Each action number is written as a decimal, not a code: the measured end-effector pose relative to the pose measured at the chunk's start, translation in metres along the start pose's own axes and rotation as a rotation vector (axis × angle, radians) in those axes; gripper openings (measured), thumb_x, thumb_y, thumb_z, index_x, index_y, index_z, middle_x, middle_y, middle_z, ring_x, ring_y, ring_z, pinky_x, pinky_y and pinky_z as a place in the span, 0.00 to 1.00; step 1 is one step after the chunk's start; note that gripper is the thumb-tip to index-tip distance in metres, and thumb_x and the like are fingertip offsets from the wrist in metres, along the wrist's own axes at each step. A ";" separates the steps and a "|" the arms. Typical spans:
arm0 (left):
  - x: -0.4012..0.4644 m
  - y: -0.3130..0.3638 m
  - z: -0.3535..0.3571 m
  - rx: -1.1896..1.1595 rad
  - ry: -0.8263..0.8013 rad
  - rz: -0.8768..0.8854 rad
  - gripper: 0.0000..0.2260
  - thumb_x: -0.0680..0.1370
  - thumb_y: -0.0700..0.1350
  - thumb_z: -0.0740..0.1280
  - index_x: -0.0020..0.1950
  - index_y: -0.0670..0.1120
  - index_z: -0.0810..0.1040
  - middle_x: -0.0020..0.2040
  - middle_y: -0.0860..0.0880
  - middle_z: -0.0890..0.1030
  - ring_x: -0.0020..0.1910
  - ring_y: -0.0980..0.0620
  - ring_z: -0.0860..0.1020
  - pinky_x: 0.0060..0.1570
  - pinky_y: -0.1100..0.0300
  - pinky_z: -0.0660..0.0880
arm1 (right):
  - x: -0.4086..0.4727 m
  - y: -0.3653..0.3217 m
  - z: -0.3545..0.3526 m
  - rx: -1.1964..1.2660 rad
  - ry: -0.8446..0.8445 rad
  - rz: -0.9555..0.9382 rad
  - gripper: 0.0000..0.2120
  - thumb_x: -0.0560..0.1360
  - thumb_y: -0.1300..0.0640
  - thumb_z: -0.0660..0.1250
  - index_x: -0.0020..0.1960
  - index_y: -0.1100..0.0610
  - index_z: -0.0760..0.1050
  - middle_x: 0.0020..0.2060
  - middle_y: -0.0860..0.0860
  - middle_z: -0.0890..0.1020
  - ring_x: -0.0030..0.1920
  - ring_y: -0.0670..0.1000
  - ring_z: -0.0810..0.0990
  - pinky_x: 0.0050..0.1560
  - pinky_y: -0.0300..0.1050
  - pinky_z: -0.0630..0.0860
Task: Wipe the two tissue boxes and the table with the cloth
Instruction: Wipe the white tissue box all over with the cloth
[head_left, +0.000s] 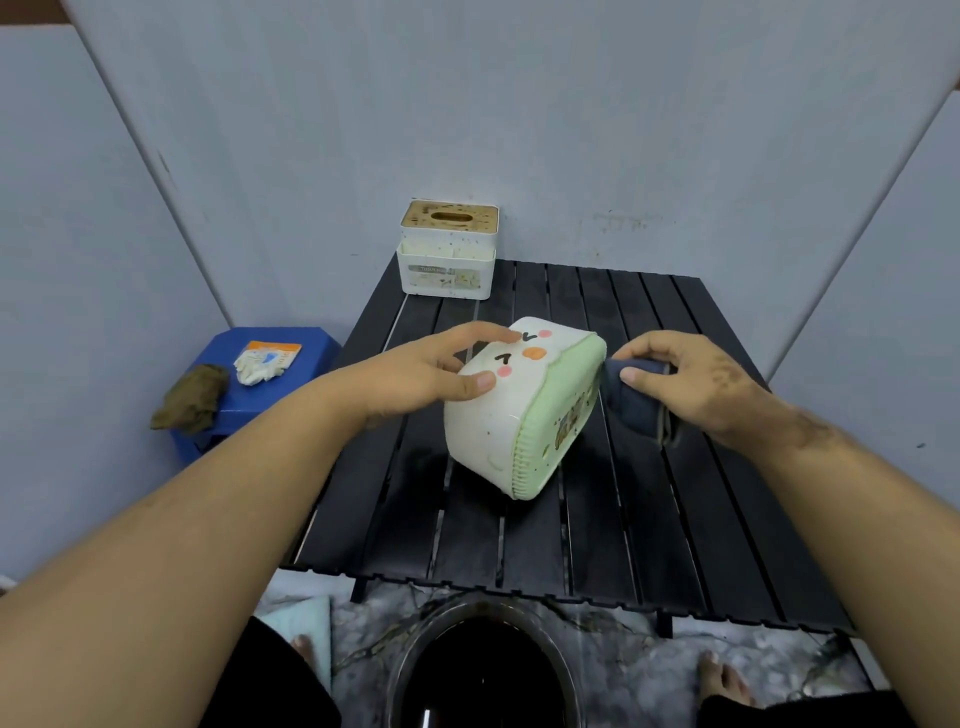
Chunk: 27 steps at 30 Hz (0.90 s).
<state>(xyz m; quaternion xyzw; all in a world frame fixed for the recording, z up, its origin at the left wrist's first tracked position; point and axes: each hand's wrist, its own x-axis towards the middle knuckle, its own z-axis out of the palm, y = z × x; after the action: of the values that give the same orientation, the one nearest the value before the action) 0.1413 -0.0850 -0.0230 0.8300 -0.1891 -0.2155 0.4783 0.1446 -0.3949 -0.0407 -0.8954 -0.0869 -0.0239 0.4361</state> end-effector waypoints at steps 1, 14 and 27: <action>0.004 0.001 0.001 -0.024 0.027 -0.009 0.19 0.82 0.53 0.67 0.71 0.67 0.71 0.63 0.51 0.81 0.63 0.49 0.80 0.68 0.50 0.73 | -0.001 0.000 0.001 0.024 -0.008 -0.007 0.07 0.76 0.62 0.69 0.49 0.51 0.81 0.42 0.44 0.85 0.43 0.40 0.82 0.44 0.34 0.77; 0.056 0.017 0.025 -0.296 0.286 -0.306 0.13 0.82 0.52 0.68 0.57 0.43 0.80 0.45 0.43 0.82 0.43 0.45 0.77 0.49 0.51 0.74 | -0.009 0.001 -0.007 -0.064 0.087 0.000 0.12 0.75 0.59 0.71 0.57 0.53 0.80 0.51 0.45 0.83 0.54 0.44 0.80 0.58 0.38 0.74; 0.032 0.006 0.007 -0.295 0.113 0.012 0.19 0.73 0.40 0.73 0.64 0.40 0.80 0.60 0.39 0.84 0.58 0.37 0.82 0.61 0.42 0.77 | -0.018 -0.031 -0.024 -0.030 0.274 -0.147 0.09 0.75 0.59 0.71 0.54 0.50 0.81 0.49 0.43 0.83 0.52 0.45 0.80 0.57 0.43 0.76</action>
<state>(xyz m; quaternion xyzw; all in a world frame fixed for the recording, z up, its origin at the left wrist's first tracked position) 0.1635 -0.1091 -0.0265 0.7604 -0.1333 -0.1909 0.6063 0.1221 -0.3971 -0.0038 -0.8813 -0.0915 -0.1789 0.4276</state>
